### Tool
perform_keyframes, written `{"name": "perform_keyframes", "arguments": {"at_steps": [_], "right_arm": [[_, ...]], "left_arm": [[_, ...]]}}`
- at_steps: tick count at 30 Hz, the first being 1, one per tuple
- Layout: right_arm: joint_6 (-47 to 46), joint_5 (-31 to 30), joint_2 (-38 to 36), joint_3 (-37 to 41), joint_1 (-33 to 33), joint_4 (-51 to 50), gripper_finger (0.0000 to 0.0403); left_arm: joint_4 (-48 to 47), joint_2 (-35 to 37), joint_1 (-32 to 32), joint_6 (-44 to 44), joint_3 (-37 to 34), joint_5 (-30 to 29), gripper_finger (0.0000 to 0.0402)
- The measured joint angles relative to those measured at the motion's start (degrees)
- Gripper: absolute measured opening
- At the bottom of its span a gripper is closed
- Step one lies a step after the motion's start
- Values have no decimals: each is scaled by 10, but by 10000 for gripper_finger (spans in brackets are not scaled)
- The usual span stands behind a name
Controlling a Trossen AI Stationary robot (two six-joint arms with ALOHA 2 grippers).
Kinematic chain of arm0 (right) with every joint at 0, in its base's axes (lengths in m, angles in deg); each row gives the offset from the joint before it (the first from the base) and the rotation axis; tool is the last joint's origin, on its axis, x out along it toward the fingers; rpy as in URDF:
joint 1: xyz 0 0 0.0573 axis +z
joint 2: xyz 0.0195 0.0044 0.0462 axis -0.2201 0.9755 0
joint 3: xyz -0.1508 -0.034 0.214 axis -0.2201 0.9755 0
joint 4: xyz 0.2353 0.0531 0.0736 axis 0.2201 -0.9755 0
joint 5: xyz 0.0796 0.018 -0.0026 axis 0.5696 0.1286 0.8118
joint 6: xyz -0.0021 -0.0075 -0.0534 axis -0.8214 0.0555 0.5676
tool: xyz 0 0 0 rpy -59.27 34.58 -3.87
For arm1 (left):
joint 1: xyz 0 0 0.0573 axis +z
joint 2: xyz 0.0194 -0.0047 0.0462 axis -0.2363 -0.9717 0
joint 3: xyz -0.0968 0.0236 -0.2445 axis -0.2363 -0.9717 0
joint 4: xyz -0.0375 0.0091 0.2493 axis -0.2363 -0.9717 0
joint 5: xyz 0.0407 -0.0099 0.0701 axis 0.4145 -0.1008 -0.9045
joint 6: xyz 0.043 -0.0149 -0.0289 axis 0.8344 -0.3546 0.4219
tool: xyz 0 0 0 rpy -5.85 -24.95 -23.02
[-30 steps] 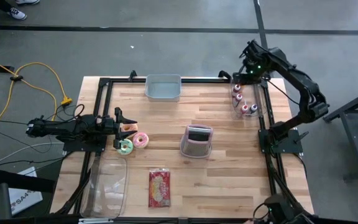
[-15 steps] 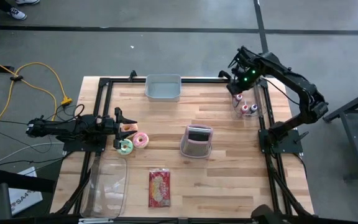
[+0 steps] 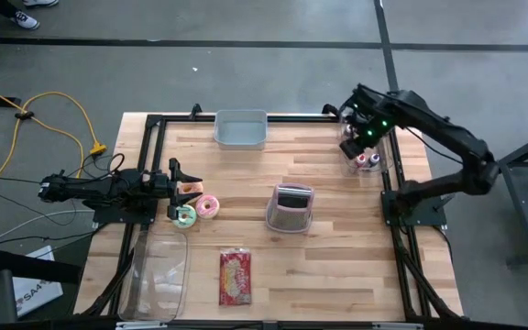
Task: Pick & Place Food Item
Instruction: Put the popcorn pack into the left transparent bin
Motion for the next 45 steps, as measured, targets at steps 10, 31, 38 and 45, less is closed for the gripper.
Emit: {"name": "perform_keyframes", "arguments": {"at_steps": [10, 31, 38, 45], "right_arm": [[-117, -90, -126, 57, 149, 35, 165], [-253, -145, -164, 190, 395, 224, 165], [-318, -224, -164, 190, 481, 222, 165], [-368, -315, -163, 190, 567, 222, 165]], "left_arm": [[0, 0, 0, 0, 0, 0, 188], [0, 0, 0, 0, 0, 0, 188], [0, 0, 0, 0, 0, 0, 188], [0, 0, 0, 0, 0, 0, 188]]}}
